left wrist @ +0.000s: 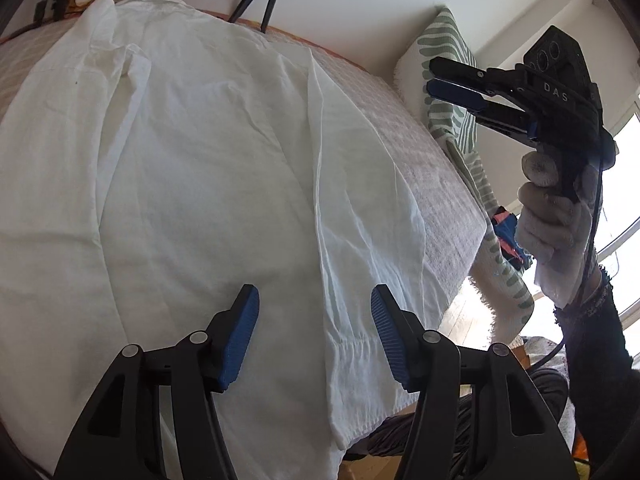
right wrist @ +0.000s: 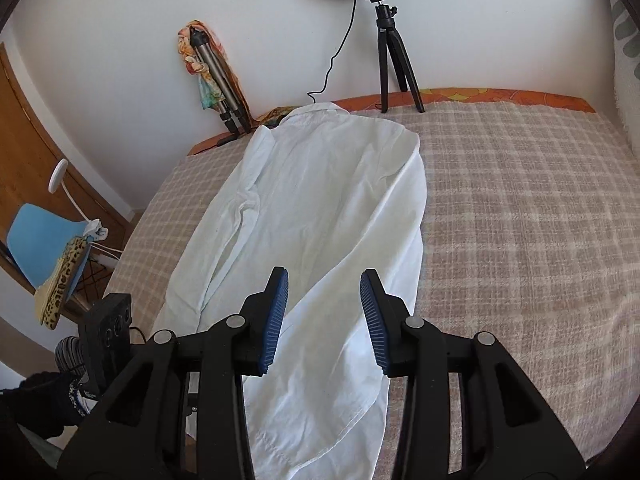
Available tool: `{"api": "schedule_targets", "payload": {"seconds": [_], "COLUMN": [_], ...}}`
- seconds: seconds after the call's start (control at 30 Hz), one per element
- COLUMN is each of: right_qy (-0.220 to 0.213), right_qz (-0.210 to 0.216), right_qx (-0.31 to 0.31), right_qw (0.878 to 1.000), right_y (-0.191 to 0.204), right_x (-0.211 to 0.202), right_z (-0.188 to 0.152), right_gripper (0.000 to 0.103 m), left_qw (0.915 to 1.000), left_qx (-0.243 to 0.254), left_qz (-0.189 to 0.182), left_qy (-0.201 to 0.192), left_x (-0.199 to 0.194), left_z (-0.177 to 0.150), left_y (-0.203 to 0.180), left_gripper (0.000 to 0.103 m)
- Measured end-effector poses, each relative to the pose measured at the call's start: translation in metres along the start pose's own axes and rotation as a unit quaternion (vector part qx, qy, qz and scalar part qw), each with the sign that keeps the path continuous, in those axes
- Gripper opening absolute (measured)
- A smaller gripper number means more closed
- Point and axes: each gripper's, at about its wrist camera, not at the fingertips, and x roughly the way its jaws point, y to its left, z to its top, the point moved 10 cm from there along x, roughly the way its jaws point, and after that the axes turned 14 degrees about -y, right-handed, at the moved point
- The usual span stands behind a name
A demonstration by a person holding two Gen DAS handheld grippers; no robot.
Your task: Fold small clothes
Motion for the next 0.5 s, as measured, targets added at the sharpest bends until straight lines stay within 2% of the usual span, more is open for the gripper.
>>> {"api": "schedule_targets", "payload": {"seconds": [0.17, 0.2, 0.3, 0.4, 0.5], "right_qy": [0.017, 0.023, 0.044, 0.065, 0.087], "right_qz": [-0.026, -0.031, -0.059, -0.081, -0.121], "right_qx": [0.038, 0.043, 0.038, 0.033, 0.012], "right_qw": [0.999, 0.998, 0.997, 0.994, 0.989], "right_y": [-0.042, -0.048, -0.061, -0.069, -0.08], "right_x": [0.055, 0.068, 0.101, 0.132, 0.154], "right_z": [0.043, 0.048, 0.053, 0.053, 0.05], "right_gripper": [0.04, 0.04, 0.04, 0.04, 0.04], "left_qw": [0.9997, 0.9995, 0.9994, 0.9992, 0.9989], "left_qx": [0.02, 0.028, 0.033, 0.035, 0.041], "left_qz": [-0.007, -0.009, -0.014, -0.017, -0.019], "left_qy": [-0.013, -0.013, -0.002, -0.009, -0.013], "left_x": [0.003, 0.004, 0.01, 0.011, 0.01], "left_z": [-0.003, -0.004, -0.009, -0.009, -0.006], "left_y": [-0.007, -0.008, -0.01, -0.011, -0.013], "left_gripper": [0.052, 0.039, 0.009, 0.006, 0.003]}}
